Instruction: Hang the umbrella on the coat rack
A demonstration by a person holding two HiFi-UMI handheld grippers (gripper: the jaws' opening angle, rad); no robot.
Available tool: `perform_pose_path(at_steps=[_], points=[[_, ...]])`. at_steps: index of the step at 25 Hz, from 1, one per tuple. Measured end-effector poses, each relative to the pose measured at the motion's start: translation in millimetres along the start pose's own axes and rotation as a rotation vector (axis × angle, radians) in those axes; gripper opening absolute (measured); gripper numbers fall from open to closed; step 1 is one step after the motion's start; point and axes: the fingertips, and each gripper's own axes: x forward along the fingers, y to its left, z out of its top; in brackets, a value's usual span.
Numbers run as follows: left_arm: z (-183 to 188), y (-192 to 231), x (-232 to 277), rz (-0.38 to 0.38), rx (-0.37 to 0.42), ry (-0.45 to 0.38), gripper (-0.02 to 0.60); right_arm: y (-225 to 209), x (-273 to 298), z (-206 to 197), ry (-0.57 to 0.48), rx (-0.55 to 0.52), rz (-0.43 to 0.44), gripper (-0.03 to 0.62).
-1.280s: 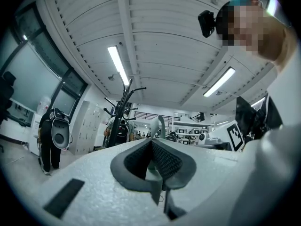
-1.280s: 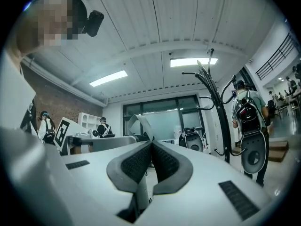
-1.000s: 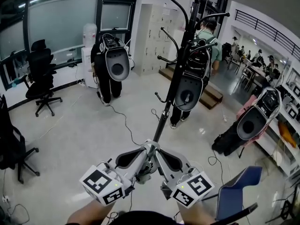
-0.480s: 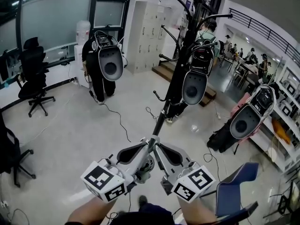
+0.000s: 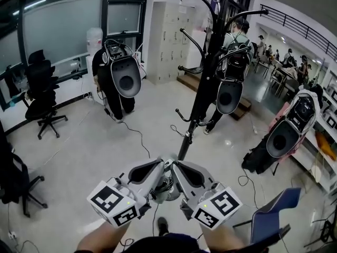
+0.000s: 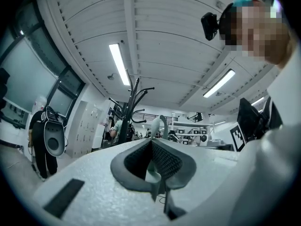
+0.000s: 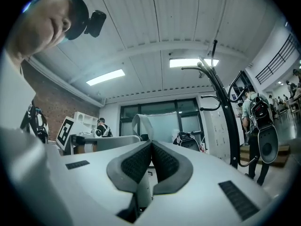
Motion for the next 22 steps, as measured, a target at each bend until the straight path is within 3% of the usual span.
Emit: perform_pose_path(at_steps=[10, 22], points=[[3.6, 55.7, 64.4, 0.0, 0.014, 0.013, 0.011, -68.3, 49.7, 7.7, -0.022, 0.004, 0.006, 0.009], [18.9, 97.7, 140.0, 0.046, 0.075, 0.003, 0.011, -137.0, 84.5, 30.6, -0.056, -0.003, 0.085, 0.009]])
